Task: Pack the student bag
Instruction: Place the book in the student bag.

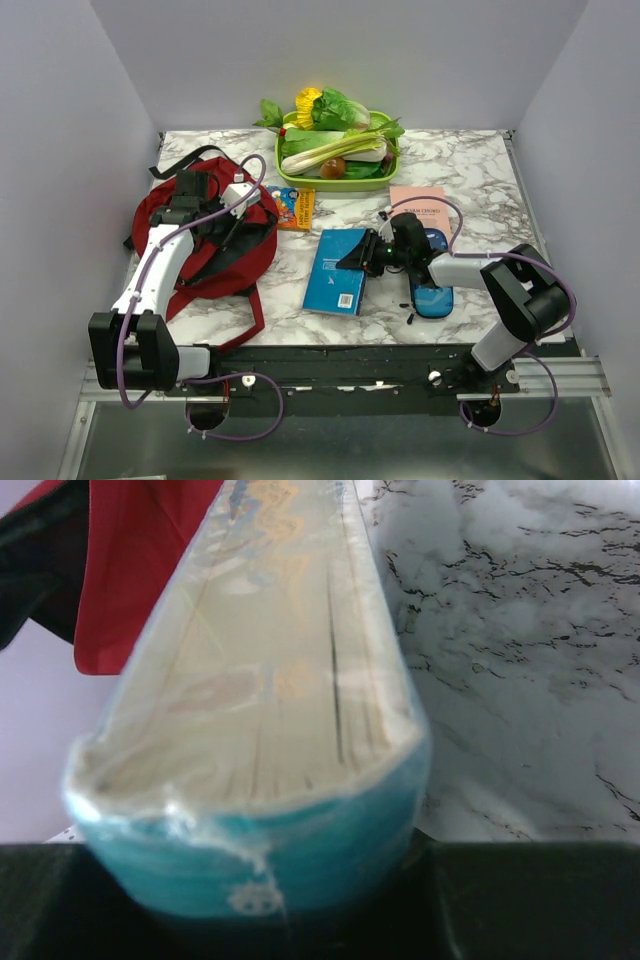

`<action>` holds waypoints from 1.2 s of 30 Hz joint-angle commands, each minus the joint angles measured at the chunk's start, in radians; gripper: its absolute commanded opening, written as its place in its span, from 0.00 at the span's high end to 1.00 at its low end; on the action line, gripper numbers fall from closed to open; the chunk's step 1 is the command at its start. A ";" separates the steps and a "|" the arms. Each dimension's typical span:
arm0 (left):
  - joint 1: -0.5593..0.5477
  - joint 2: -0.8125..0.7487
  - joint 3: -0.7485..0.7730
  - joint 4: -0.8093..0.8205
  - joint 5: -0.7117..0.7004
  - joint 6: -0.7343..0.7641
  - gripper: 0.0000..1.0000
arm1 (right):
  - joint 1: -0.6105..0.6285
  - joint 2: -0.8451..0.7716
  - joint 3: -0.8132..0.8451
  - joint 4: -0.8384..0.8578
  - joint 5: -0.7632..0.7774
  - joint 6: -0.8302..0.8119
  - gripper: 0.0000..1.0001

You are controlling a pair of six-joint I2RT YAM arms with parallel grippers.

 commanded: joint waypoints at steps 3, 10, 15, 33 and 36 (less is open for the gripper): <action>0.014 0.043 0.116 -0.002 -0.022 -0.039 1.00 | -0.003 -0.028 0.098 0.039 -0.066 -0.016 0.99; 0.014 0.052 0.404 -0.093 0.154 -0.120 1.00 | -0.003 -0.027 0.308 -0.053 -0.089 -0.028 0.99; 0.008 -0.017 0.400 -0.142 0.277 -0.065 1.00 | -0.002 0.048 0.487 -0.051 -0.175 0.045 0.99; -0.024 -0.148 0.153 -0.015 0.311 -0.183 1.00 | 0.142 0.142 0.663 -0.298 0.176 0.090 0.99; -0.073 -0.120 0.113 0.086 0.268 -0.238 1.00 | 0.159 0.101 0.575 -0.298 0.181 0.110 0.99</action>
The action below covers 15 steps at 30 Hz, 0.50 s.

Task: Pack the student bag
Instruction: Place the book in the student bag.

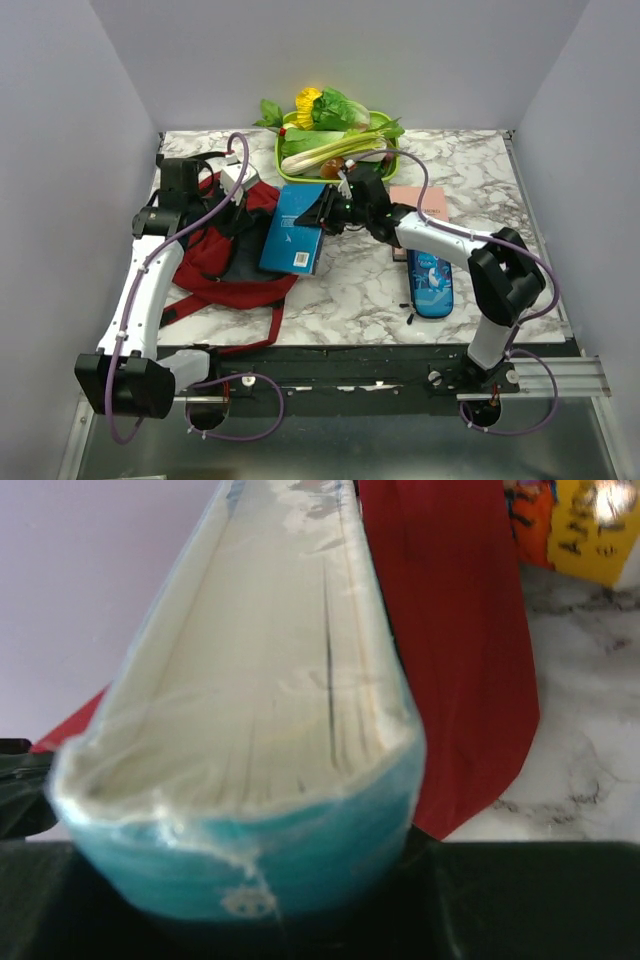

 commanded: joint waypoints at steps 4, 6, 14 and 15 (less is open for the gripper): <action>-0.107 0.056 -0.071 0.261 -0.053 -0.142 1.00 | 0.049 -0.090 -0.132 0.034 0.017 0.096 0.99; -0.131 0.063 -0.074 0.284 -0.057 -0.146 1.00 | 0.055 -0.076 -0.121 0.026 -0.021 0.107 0.99; -0.176 0.068 -0.085 0.299 -0.076 -0.151 1.00 | 0.067 0.005 -0.013 -0.015 -0.146 0.188 0.99; -0.177 0.064 -0.083 0.301 -0.082 -0.151 1.00 | 0.069 0.013 0.003 -0.024 -0.153 0.191 0.99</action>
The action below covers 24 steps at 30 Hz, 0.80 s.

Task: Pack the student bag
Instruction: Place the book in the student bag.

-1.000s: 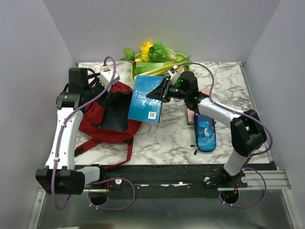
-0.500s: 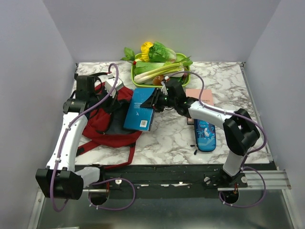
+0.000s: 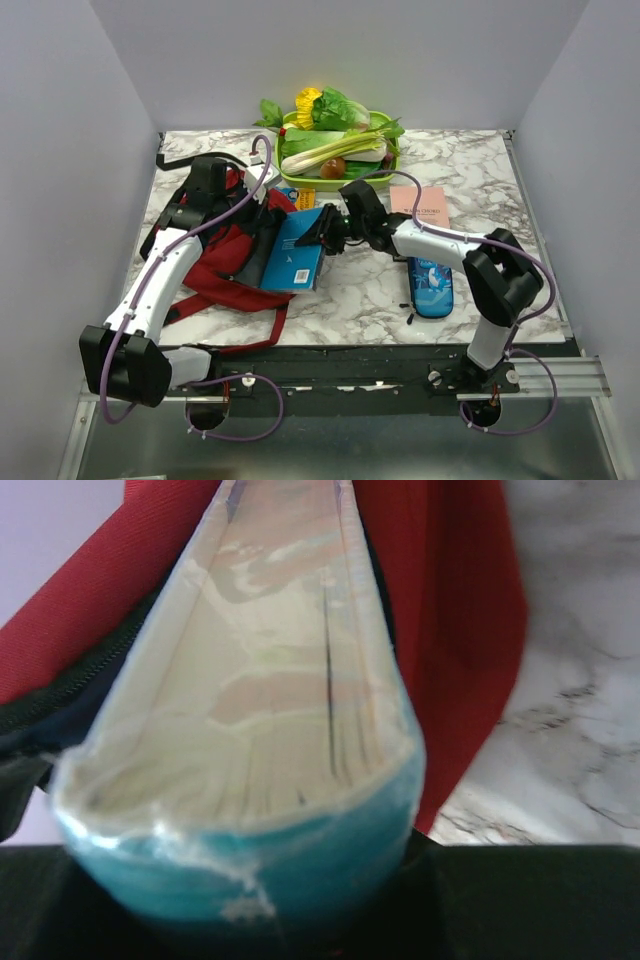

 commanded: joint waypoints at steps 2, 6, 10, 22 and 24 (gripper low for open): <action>-0.015 -0.025 0.005 0.075 0.000 -0.011 1.00 | 0.025 0.050 0.137 0.056 -0.171 0.082 0.99; -0.015 -0.048 0.023 0.075 0.009 -0.019 1.00 | 0.028 0.097 0.151 0.116 -0.219 0.163 0.99; -0.016 -0.068 0.083 0.071 0.013 -0.031 1.00 | 0.031 0.157 0.220 0.125 -0.248 0.209 0.99; -0.024 -0.076 0.106 0.007 0.058 -0.016 1.00 | 0.039 0.318 0.389 0.332 -0.331 0.145 0.99; -0.024 -0.076 0.103 -0.008 0.058 -0.008 1.00 | 0.039 0.355 0.444 0.295 -0.287 0.111 0.99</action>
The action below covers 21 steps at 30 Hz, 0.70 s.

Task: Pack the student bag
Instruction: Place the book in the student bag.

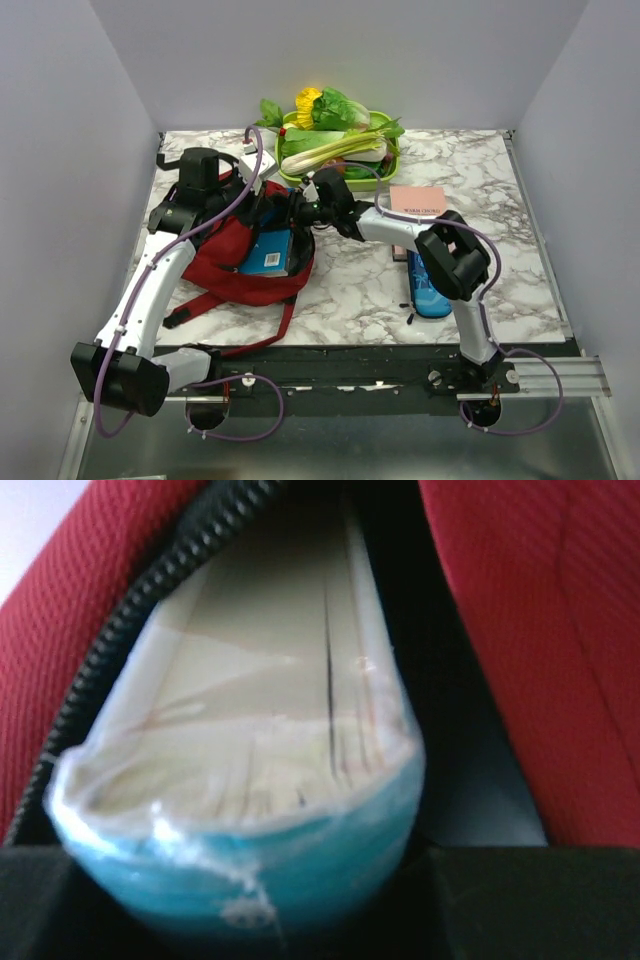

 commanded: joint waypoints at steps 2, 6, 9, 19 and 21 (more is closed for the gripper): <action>-0.011 -0.024 0.016 -0.019 0.062 0.004 1.00 | 0.013 0.056 0.136 0.162 -0.012 -0.061 0.99; -0.011 -0.024 0.016 -0.029 0.073 -0.016 1.00 | 0.040 0.155 0.232 0.188 0.117 -0.092 0.99; -0.011 -0.025 0.015 -0.037 0.069 -0.031 1.00 | 0.077 0.237 0.407 0.147 0.120 -0.123 0.87; 0.004 -0.048 -0.033 -0.077 0.029 0.031 1.00 | 0.108 0.161 0.238 -0.045 0.031 -0.380 0.00; 0.015 -0.047 -0.047 -0.079 0.024 0.048 1.00 | 0.096 0.087 0.114 -0.022 0.016 -0.394 0.00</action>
